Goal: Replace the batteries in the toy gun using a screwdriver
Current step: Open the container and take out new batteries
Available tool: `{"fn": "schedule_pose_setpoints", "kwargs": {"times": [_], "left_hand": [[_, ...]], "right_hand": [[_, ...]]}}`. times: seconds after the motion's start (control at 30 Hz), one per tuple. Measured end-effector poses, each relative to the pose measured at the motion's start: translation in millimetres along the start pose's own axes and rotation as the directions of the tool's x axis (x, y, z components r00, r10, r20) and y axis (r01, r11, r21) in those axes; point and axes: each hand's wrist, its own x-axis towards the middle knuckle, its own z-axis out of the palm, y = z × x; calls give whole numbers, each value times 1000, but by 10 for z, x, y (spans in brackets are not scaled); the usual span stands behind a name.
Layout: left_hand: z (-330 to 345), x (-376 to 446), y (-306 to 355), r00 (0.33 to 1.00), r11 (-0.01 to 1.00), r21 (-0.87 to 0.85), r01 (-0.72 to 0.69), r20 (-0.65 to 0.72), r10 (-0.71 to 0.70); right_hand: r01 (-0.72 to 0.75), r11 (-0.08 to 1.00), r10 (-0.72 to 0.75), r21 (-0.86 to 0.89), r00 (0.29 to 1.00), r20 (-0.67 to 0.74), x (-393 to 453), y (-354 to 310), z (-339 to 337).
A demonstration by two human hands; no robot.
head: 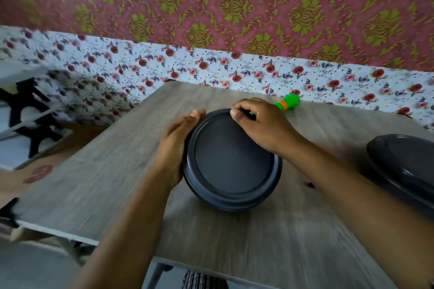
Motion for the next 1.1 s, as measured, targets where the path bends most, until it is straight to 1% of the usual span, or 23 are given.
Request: {"fn": "schedule_pose_setpoints", "kwargs": {"times": [0.13,0.17,0.23,0.3,0.37,0.47,0.57,0.7,0.8,0.87,0.93,0.97,1.03,1.1], "left_hand": [[-10,-40,20,989,994,37,105,103,-108],[-15,-43,23,986,993,25,114,115,-116],[-16,-35,24,989,994,7,112,95,-112],[-16,-44,15,991,995,-12,103,83,-102],[-1,-60,-1,991,996,-30,83,106,-79],[39,-82,-14,988,997,-57,60,147,-51],[51,-60,-41,990,995,-82,58,132,-47],[43,-47,-45,994,990,-123,62,98,-50],[50,-46,-56,995,986,-134,98,47,-93],[36,-41,-56,992,982,-140,129,0,-130],[6,-27,-50,987,980,-130,148,-38,-154],[-7,-20,-47,985,979,-126,158,-47,-165],[-6,-26,-36,987,983,-110,148,-49,-154],[7,-35,-38,992,991,-73,115,-40,-119]], "right_hand": [[-40,999,40,-37,999,-14,14,16,42],[-69,996,67,-56,997,-30,28,47,35],[-150,984,142,-95,986,-82,62,124,-5],[-268,957,254,-110,959,-129,100,203,-80],[-395,913,379,-100,914,-147,126,277,-159],[-485,874,477,-34,869,-133,132,362,-206],[-502,862,507,72,854,-118,79,380,-180],[-448,879,466,160,879,-101,41,367,-150],[-422,883,446,204,891,-86,12,347,-149],[-405,878,430,255,901,-48,-28,318,-165],[-413,859,427,302,904,23,-63,292,-184],[-424,853,428,305,902,56,-76,280,-189],[-436,851,433,293,898,79,-74,287,-178],[-418,868,421,269,906,50,-63,282,-159]]}}
